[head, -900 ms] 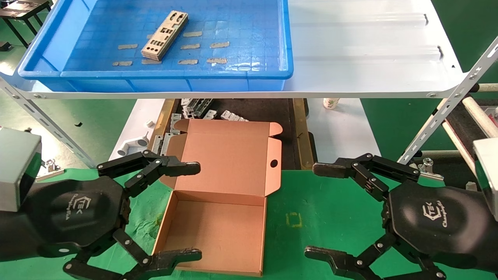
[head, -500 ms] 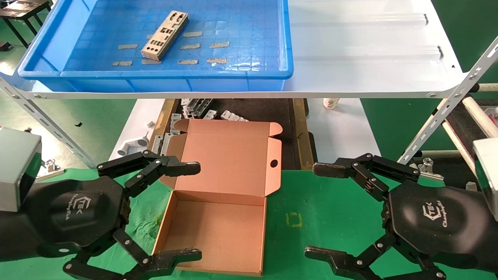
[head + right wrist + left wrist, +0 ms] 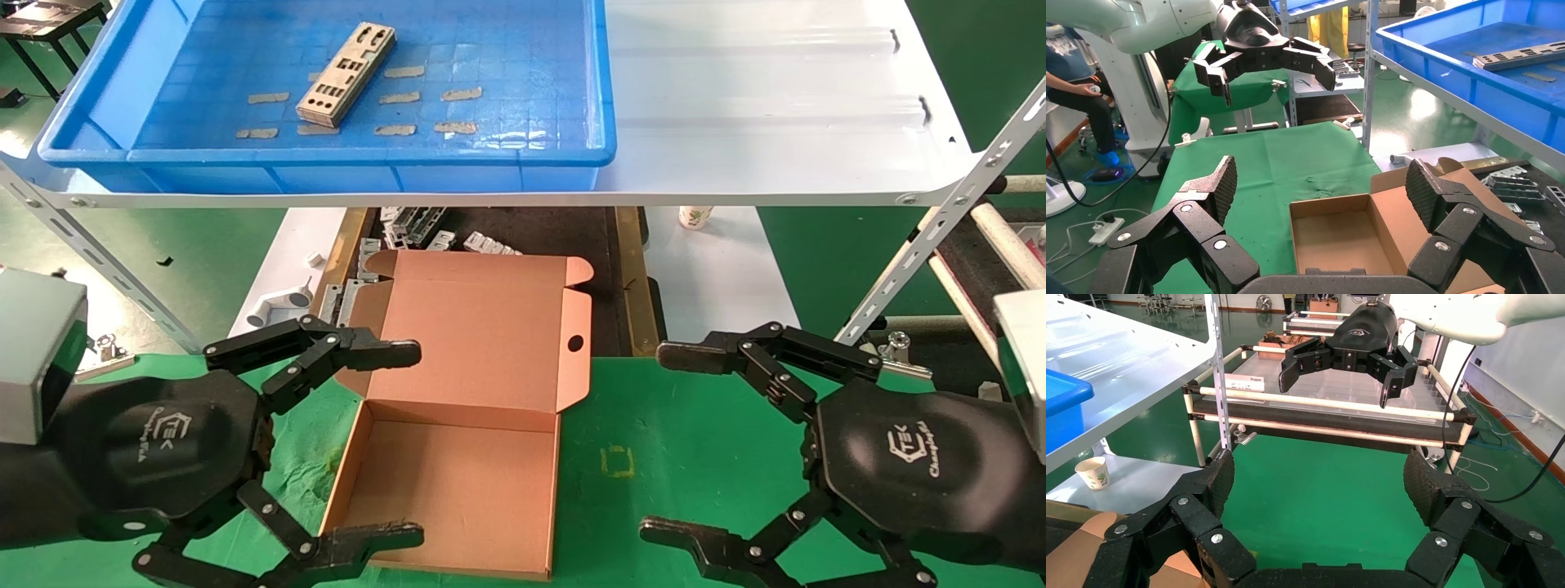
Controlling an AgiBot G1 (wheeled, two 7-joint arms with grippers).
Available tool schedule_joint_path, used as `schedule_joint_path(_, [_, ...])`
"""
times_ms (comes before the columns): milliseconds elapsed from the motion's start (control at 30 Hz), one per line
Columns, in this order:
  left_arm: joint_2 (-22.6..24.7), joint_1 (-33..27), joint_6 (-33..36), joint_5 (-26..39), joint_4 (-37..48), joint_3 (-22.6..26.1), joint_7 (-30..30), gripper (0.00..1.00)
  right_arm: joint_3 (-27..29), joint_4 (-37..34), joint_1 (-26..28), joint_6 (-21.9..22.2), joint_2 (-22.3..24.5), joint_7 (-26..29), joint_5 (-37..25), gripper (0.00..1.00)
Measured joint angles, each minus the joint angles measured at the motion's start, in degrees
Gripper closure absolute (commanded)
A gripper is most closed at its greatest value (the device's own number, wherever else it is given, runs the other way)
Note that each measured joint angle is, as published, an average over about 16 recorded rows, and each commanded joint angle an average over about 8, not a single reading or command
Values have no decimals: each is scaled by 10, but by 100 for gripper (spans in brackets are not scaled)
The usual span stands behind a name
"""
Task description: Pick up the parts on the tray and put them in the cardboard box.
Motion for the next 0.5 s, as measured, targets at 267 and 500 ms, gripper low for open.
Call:
schedule_joint_path(267, [0,0,0,0,0,0,0,0,0,0,0,0,0,0,0,0])
schedule_joint_path(500, [0,0,0,0,0,0,0,0,0,0,0,0,0,0,0,0])
